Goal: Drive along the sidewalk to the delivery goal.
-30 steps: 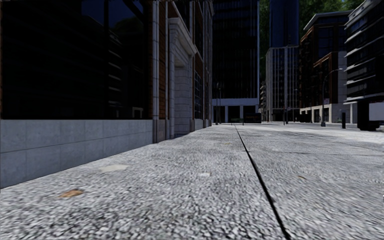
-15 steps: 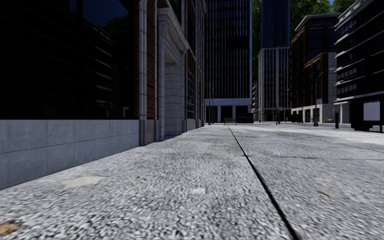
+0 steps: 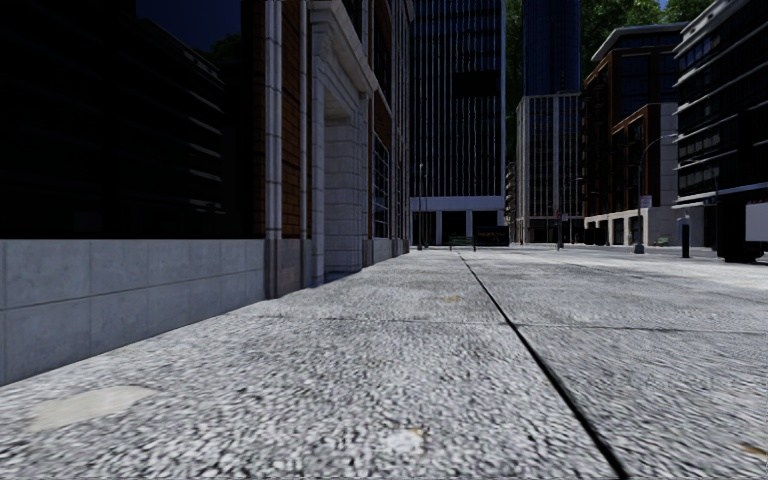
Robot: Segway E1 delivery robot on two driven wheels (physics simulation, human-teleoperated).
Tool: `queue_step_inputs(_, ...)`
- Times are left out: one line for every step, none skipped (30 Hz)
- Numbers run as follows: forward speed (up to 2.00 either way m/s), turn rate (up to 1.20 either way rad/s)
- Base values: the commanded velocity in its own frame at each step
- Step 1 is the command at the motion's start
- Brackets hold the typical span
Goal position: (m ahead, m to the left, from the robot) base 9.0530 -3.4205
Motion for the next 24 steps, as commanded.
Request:
queue_step_inputs(1.28, 0.0)
queue_step_inputs(1.28, 0.0)
queue_step_inputs(1.28, 0.0)
queue_step_inputs(1.28, 0.0)
queue_step_inputs(1.28, 0.0)
queue_step_inputs(1.28, 0.0)
queue_step_inputs(1.28, 0.0)
queue_step_inputs(1.28, 0.0)
queue_step_inputs(1.28, 0.0)
queue_step_inputs(1.28, 0.0)
queue_step_inputs(1.28, 0.0)
queue_step_inputs(1.28, 0.0)
queue_step_inputs(1.28, 0.0)
queue_step_inputs(1.28, -0.15)
queue_step_inputs(1.28, -0.41)
queue_step_inputs(1.28, -0.41)
queue_step_inputs(1.28, -0.6)
queue_step_inputs(1.28, -0.72)
queue_step_inputs(1.28, -0.83)
queue_step_inputs(1.28, -0.88)
queue_step_inputs(1.28, -0.9)
queue_step_inputs(1.28, -0.97)
queue_step_inputs(1.28, -1.02)
queue_step_inputs(1.28, -1.02)
